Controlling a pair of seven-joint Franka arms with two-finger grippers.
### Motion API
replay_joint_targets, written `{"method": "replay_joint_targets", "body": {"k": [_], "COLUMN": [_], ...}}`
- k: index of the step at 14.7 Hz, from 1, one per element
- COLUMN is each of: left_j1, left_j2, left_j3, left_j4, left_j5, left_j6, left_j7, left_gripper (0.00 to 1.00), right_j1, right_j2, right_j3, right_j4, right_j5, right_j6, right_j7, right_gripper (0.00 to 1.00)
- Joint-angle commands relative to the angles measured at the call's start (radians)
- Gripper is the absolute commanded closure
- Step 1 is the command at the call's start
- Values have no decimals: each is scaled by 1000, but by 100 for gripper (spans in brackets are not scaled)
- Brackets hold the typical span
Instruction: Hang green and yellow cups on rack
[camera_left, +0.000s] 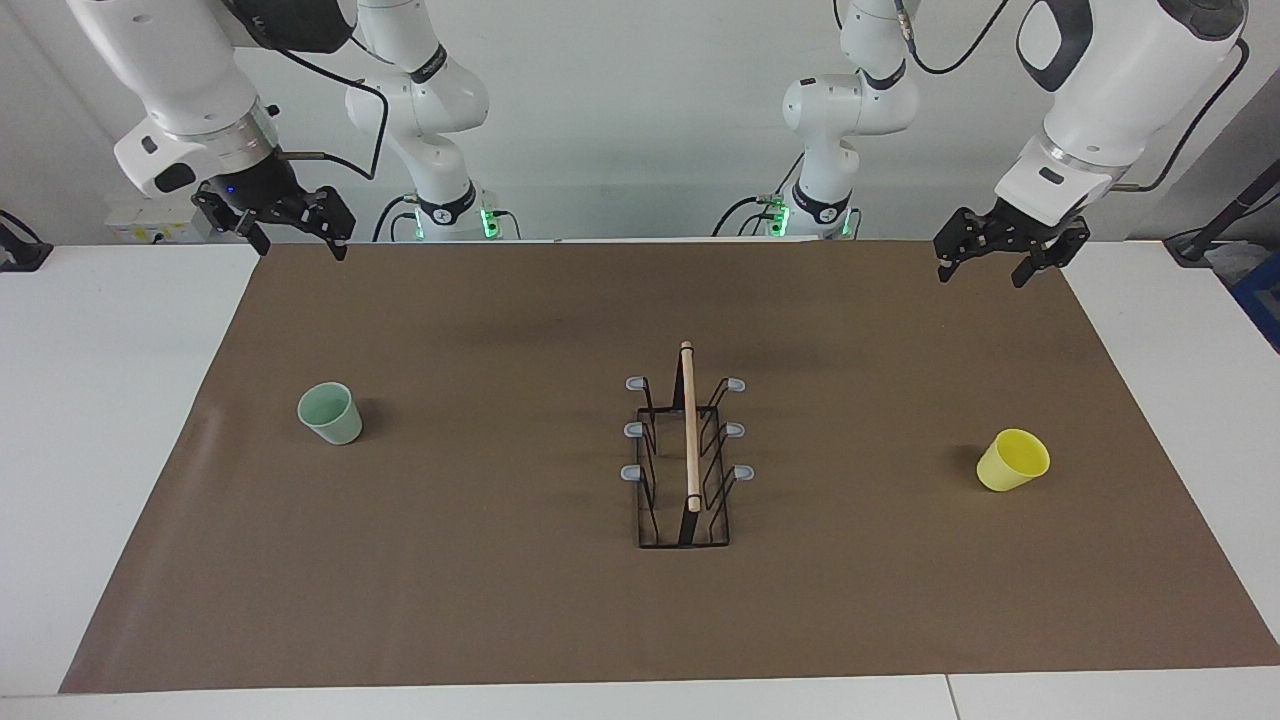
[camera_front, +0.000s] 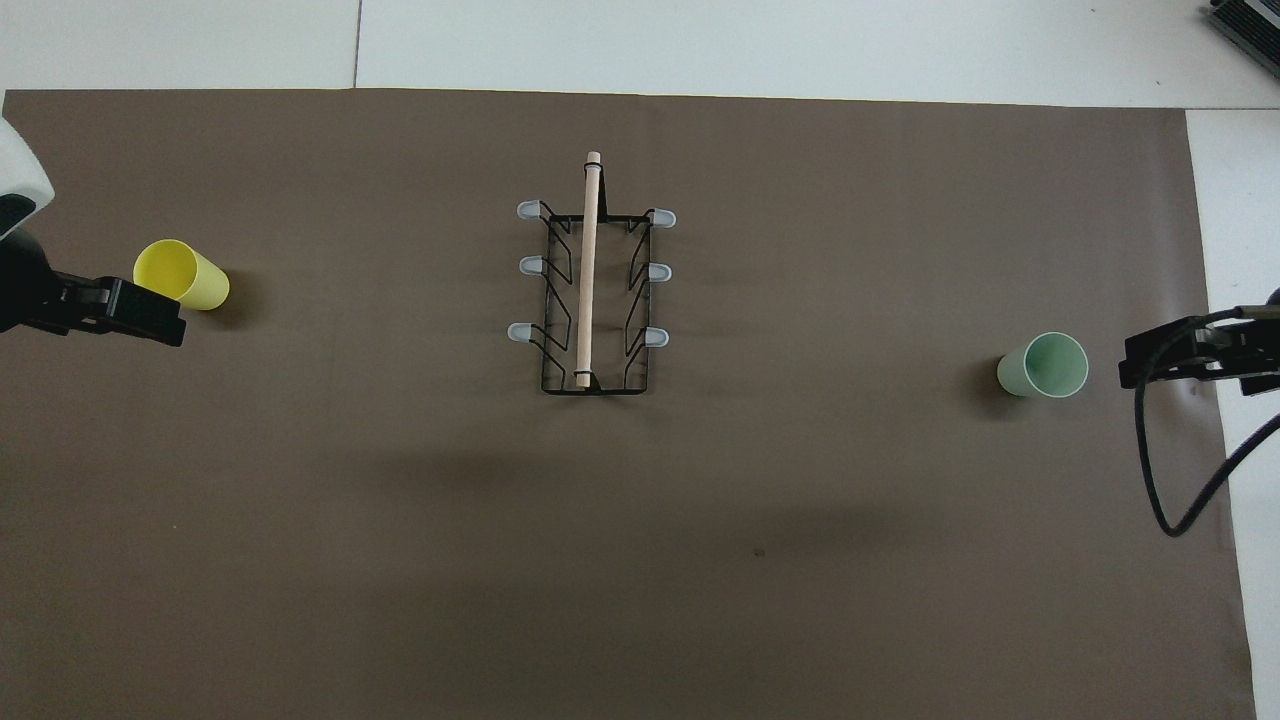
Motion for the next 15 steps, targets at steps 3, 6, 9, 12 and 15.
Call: {"method": "replay_joint_targets", "body": {"k": [3,6,9,12,15], "left_j1": [-13,-16,-16,-26,-24], "left_j2": [-16,-16,-21,-33,-42], "left_j3": [12,12,12,10,10], "left_j4": [-9,-8,-17,-19,-37], "left_j5": [6,8,8,8,8], "left_j6": [-9,-4,-12,-19,-10], "left_j7": [8,10,4,1,-2], "left_gripper": [0,0,0,0,0], "right_j1": [-5,-9,-6,-6,0], "right_j2": [-16,-14,-16,-17,-19], "right_j3": [-2,-8,-11,-11,-11], "right_j4": [-21,-18,-24,-49,-50], "right_j5": [13,15,68,71,35], "right_j6": [5,18,50,136,136], "right_j7": [-22,-25,-39,-42,-39], "right_gripper": [0,0,0,0,0]}}
